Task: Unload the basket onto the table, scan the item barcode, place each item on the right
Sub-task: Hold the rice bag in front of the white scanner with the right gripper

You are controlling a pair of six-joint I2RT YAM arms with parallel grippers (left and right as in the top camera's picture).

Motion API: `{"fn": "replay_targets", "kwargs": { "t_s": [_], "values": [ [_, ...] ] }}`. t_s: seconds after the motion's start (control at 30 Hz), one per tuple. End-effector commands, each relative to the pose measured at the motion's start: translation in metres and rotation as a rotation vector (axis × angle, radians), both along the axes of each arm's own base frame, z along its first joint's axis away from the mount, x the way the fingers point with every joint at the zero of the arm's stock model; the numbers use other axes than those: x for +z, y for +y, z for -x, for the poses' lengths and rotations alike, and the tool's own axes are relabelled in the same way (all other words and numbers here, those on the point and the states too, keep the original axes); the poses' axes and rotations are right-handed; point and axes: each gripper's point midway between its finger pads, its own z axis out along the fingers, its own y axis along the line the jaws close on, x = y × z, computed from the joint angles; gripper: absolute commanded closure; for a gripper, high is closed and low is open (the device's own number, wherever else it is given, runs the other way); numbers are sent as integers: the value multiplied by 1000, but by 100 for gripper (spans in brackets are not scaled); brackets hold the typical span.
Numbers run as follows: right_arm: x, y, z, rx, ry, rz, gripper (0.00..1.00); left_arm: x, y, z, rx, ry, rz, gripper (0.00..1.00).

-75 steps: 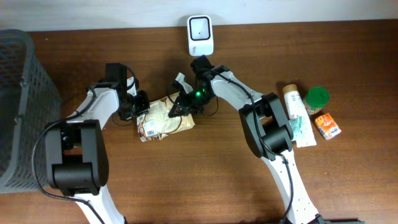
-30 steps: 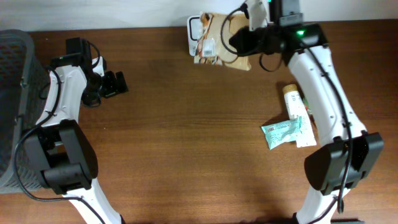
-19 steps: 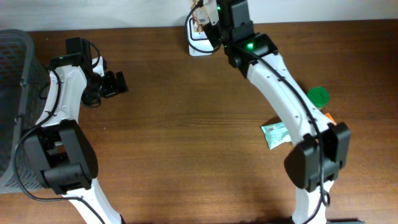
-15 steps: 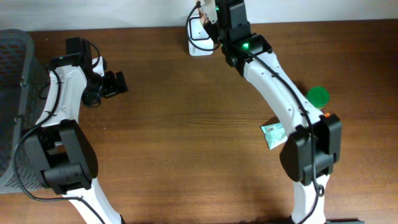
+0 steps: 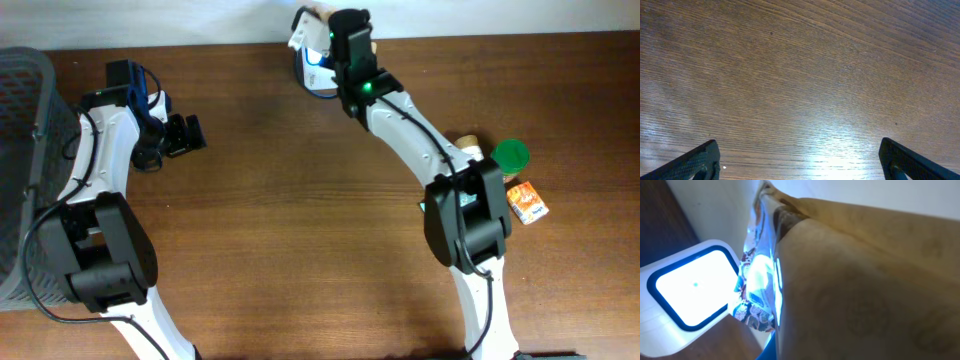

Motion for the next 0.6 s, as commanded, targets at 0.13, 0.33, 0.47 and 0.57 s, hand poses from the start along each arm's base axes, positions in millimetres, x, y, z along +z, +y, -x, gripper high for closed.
{"fn": "replay_targets", "kwargs": {
  "t_s": [0.13,0.33,0.47,0.57],
  "values": [
    [45,18,-1,45,-179,129,96,15,3,-3,-4,-37,-15,1],
    [30,25,-10,60,-223,169,96,15,3,-3,-4,-37,-15,1],
    [25,28,-15,61,-277,187,96,15,3,-3,-4,-36,-15,1],
    [15,28,-16,61,-255,197,96,15,3,-3,-4,-37,-15,1]
  ]
}}
